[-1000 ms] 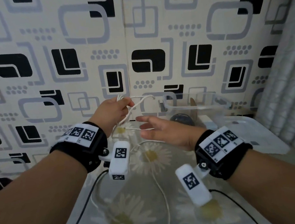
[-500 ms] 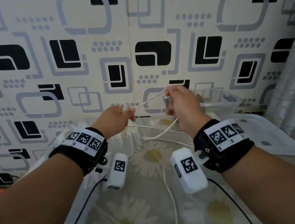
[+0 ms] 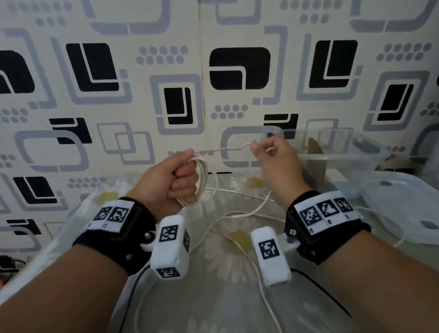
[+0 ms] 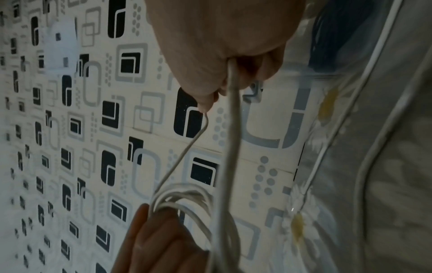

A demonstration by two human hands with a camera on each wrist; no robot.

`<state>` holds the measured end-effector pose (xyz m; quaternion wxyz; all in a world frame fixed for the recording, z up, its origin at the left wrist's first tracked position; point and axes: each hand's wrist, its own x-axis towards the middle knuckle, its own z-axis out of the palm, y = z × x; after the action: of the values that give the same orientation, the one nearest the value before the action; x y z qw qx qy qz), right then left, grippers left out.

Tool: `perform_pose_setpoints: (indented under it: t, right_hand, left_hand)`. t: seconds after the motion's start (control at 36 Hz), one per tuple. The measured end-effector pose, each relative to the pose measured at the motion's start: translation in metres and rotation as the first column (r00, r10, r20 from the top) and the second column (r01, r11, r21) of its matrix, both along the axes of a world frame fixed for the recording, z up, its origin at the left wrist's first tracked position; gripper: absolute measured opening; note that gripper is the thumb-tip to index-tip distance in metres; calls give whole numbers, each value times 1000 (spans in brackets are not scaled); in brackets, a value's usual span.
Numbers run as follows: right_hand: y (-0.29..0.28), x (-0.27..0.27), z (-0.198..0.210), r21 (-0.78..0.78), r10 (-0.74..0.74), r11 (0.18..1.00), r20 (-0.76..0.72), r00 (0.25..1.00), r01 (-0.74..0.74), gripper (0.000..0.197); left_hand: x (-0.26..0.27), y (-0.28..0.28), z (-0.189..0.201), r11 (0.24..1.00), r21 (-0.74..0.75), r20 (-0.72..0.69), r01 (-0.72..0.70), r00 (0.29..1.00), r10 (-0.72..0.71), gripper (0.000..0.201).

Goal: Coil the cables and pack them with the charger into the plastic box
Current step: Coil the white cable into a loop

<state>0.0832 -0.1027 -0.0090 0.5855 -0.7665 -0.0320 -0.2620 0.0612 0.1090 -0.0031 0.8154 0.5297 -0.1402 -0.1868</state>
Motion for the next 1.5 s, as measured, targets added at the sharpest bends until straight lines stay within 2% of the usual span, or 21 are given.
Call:
perform_pose_setpoints:
  t: [0.14,0.25,0.31,0.36,0.47,0.53,0.58,0.78,0.92,1.06,1.14,1.19,1.25,1.31,1.33,1.36,1.42,1.5]
  right_hand:
    - [11,3,-13,-266,61,962,18,998,-54,23]
    - [14,6,-23,-382,150,908,-85,985,-171,16]
    - [15,9,-29,-374,187,898,-151,971,-231,8]
    - [15,9,-34,-357,237,884,-212,948,-301,5]
    - [16,3,-43,-325,365,809,-375,852,-489,35]
    - [18,0,-46,-246,450,770,-445,774,-589,51]
    - [19,0,-48,-210,485,744,-485,728,-635,60]
    - [19,-7,-45,-219,561,613,-555,614,-759,42]
    - [16,-13,-37,-238,613,562,-524,592,-792,44]
    - [15,-14,-36,-174,657,572,-488,575,-801,49]
    - [13,-15,-34,-155,681,570,-459,570,-807,48]
    - [12,-15,-33,-176,687,549,-463,561,-817,46]
    - [13,-15,-32,-184,695,529,-466,547,-829,47]
    - [14,-16,-32,-175,704,532,-451,548,-828,46]
    - [14,-16,-32,-164,709,541,-439,552,-825,44]
    - [13,-15,-32,-151,715,549,-425,555,-822,43]
    - [12,-16,-32,-107,731,566,-393,558,-817,43]
    - [10,-17,-30,17,792,559,-305,529,-829,44]
  left_hand:
    - [11,7,-3,964,-263,-37,-45,999,37,49]
    - [24,13,-11,918,-394,-79,-48,997,18,50]
    - [31,16,-19,870,-491,-119,-30,992,-34,46]
    - [35,18,-27,825,-560,-156,-77,988,-14,41]
    - [38,20,-36,728,-649,-233,-222,969,89,35]
    - [40,24,-40,669,-701,-229,-248,966,118,30]
    - [40,29,-42,632,-729,-218,-264,964,152,27]
    - [41,36,-40,531,-754,-255,-386,918,305,18]
    - [37,28,-35,575,-637,-257,-513,845,469,34]
    - [36,19,-32,654,-476,-186,-588,794,578,32]
    - [36,15,-34,720,-375,-101,-583,798,594,22]
    - [35,15,-35,756,-327,-75,-567,813,577,23]
    - [33,13,-33,758,-274,-38,-592,794,607,22]
    - [24,5,-25,750,-153,14,-644,757,653,22]
    - [20,-1,-23,726,-90,56,-682,724,687,27]
    - [16,-5,-24,707,-28,155,-706,696,701,31]
    - [12,-9,-28,711,91,309,-698,698,646,28]
    - [17,-7,-36,688,298,407,-662,740,536,17]
